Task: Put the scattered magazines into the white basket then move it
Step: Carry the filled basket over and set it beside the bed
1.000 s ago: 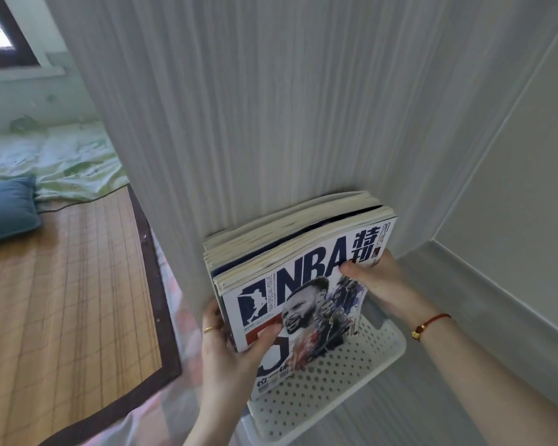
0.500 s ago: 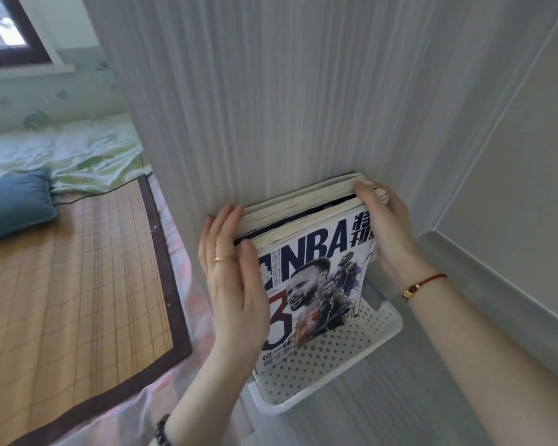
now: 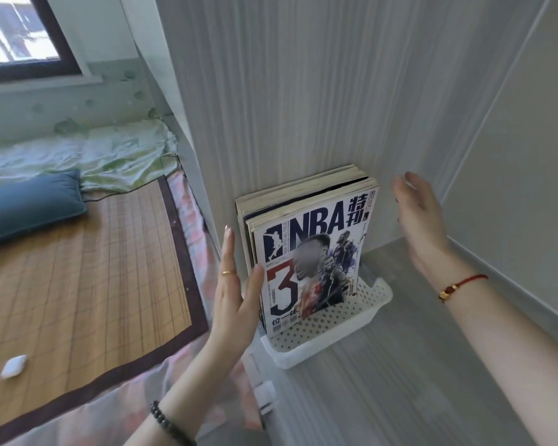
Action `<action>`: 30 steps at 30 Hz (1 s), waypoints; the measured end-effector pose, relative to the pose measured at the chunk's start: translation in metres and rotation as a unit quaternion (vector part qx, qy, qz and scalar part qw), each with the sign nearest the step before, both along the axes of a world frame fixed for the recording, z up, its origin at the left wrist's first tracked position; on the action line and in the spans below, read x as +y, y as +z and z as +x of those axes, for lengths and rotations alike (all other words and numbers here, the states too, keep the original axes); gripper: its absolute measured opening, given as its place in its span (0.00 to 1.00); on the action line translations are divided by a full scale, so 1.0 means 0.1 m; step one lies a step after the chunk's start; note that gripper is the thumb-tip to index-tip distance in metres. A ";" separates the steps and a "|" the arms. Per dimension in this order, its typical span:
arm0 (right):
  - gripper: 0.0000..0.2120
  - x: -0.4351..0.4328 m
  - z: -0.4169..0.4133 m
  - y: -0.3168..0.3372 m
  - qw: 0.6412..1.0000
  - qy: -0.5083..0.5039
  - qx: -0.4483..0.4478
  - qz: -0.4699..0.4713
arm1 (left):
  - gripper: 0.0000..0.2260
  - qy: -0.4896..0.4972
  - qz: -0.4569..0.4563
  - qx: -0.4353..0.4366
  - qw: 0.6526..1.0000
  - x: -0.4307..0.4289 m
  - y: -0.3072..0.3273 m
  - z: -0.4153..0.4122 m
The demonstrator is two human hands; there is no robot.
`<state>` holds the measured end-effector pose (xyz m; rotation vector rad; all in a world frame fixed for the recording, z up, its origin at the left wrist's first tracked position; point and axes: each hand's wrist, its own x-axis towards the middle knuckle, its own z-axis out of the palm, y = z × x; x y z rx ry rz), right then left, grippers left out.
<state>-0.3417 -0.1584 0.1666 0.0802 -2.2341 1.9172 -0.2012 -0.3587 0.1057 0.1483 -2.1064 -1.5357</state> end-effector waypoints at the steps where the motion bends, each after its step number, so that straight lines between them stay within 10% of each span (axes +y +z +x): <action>1: 0.27 0.03 0.06 -0.01 1.000 0.016 -0.011 -0.002 | 0.27 -0.012 -0.002 -0.004 1.000 0.05 -0.01 0.04; 8: 0.25 -0.10 0.22 0.05 0.982 0.135 0.027 0.129 | 0.21 0.051 -0.295 0.018 0.954 -0.08 0.34 -0.21; 13: 0.23 -0.19 0.12 0.05 0.965 0.139 0.055 0.214 | 0.16 0.021 -0.326 0.024 0.945 -0.25 0.43 -0.24; 19: 0.24 -0.19 -0.07 0.07 0.986 0.113 -0.119 0.010 | 0.26 0.030 -0.010 -0.080 0.996 0.03 0.13 -0.13; 24: 0.24 -0.28 -0.17 -0.11 0.970 0.122 -0.186 -0.101 | 0.27 0.036 0.317 -0.141 0.937 0.22 -0.02 -0.30; 30: 0.34 -0.41 -0.30 -0.31 0.973 0.096 -0.196 -0.081 | 0.31 0.035 0.394 -0.168 0.903 0.23 -0.15 -0.43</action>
